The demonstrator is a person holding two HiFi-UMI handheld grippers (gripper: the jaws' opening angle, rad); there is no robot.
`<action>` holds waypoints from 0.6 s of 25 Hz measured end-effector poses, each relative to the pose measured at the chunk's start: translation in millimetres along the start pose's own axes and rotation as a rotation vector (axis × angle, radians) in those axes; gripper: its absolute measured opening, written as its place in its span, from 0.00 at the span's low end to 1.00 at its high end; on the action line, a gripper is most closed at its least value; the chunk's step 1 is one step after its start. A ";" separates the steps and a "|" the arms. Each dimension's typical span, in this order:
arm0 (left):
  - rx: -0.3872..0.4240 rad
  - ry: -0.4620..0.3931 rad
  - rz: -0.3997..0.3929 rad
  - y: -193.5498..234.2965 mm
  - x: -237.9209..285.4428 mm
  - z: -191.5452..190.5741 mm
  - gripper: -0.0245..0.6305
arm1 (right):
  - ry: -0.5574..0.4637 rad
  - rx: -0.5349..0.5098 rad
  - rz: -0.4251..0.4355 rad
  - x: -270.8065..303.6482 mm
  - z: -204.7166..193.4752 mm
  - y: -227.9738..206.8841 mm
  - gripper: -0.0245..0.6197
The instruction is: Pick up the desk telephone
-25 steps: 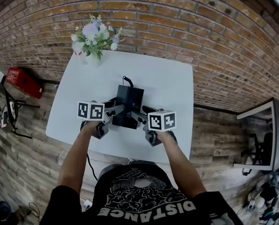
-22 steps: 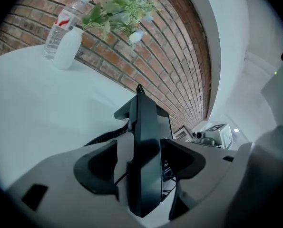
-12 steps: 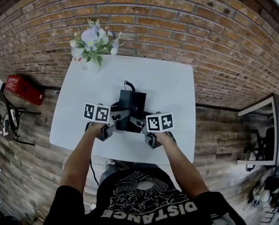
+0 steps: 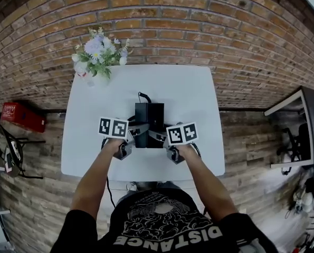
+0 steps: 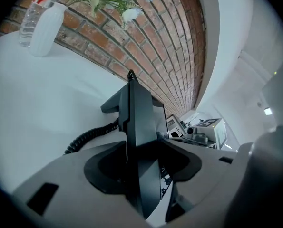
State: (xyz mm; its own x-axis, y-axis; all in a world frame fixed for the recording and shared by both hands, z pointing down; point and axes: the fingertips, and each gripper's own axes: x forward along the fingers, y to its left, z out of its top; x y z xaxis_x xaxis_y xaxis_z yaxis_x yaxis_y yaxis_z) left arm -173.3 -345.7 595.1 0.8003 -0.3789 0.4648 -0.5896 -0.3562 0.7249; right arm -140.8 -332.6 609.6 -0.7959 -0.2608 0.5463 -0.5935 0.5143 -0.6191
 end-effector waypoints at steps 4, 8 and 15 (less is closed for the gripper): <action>-0.005 -0.002 -0.012 -1.1 0.2 0.5 0.36 | -0.012 0.009 -0.008 -0.5 0.7 -0.2 0.49; -0.015 -0.009 -0.010 -1.8 -0.3 -0.2 0.36 | -0.030 0.031 -0.015 -1.7 -0.6 0.5 0.48; 0.027 -0.013 -0.012 -10.9 0.1 -2.1 0.35 | -0.058 0.045 -0.034 -10.0 -3.5 2.2 0.47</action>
State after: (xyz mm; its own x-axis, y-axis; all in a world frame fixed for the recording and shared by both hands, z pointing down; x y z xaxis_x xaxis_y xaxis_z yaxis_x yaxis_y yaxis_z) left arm -166.6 -340.1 588.3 0.8058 -0.3852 0.4498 -0.5832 -0.3839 0.7159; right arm -133.8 -326.0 604.7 -0.7797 -0.3255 0.5349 -0.6244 0.4670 -0.6261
